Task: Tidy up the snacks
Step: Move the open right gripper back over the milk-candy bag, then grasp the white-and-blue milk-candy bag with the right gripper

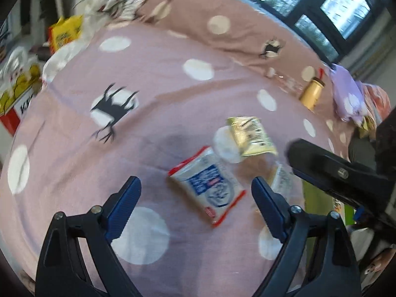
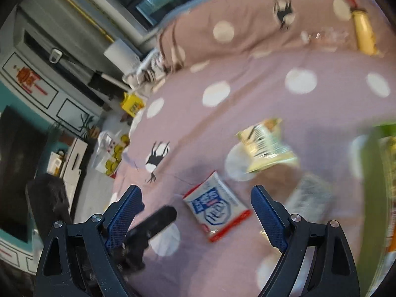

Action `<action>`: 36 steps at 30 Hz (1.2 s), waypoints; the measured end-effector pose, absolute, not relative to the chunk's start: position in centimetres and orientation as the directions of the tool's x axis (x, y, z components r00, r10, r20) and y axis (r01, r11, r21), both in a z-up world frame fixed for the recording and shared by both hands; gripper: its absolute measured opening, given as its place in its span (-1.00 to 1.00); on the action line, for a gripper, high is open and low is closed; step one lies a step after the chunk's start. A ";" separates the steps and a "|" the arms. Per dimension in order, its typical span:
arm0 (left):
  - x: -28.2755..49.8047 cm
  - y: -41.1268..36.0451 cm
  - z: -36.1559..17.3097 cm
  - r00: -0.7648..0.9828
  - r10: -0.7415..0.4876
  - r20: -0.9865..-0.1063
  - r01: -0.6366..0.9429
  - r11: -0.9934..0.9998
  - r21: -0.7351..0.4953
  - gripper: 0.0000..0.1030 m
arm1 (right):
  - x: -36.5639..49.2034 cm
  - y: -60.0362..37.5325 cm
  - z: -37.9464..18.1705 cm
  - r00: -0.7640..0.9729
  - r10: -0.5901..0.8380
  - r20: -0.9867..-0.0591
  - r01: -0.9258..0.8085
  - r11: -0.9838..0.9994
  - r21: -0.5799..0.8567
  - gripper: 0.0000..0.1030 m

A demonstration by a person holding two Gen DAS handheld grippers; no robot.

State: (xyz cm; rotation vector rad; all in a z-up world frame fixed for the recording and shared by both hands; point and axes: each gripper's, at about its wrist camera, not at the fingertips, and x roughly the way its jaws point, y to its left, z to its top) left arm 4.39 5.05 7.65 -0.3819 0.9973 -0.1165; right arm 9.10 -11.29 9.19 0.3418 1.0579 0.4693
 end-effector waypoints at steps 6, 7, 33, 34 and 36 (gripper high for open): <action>5.1 6.8 4.7 0.481 -0.338 -0.809 -0.150 0.877 -0.456 0.39 | 10.8 -8.8 5.3 0.318 0.517 -0.795 -0.219 0.856 0.469 0.75; 5.1 6.6 4.4 0.471 -0.358 -0.806 -0.142 0.871 -0.470 0.33 | 10.8 -8.8 5.3 0.318 0.517 -0.795 -0.219 0.856 0.469 0.74; 3.1 -1.4 9.3 0.552 -0.362 -0.751 0.086 0.921 -0.380 -0.54 | 6.5 -13.6 10.0 0.460 0.505 -0.730 -0.226 0.862 0.454 0.18; 2.8 -2.0 10.0 0.555 -0.379 -0.740 0.103 0.915 -0.391 -0.53 | 5.8 -14.3 11.0 0.487 0.497 -0.718 -0.223 0.866 0.448 0.18; 2.5 -3.5 11.2 0.563 -0.406 -0.720 0.144 0.906 -0.399 -0.53 | 4.6 -15.8 12.8 0.540 0.470 -0.698 -0.211 0.878 0.429 0.18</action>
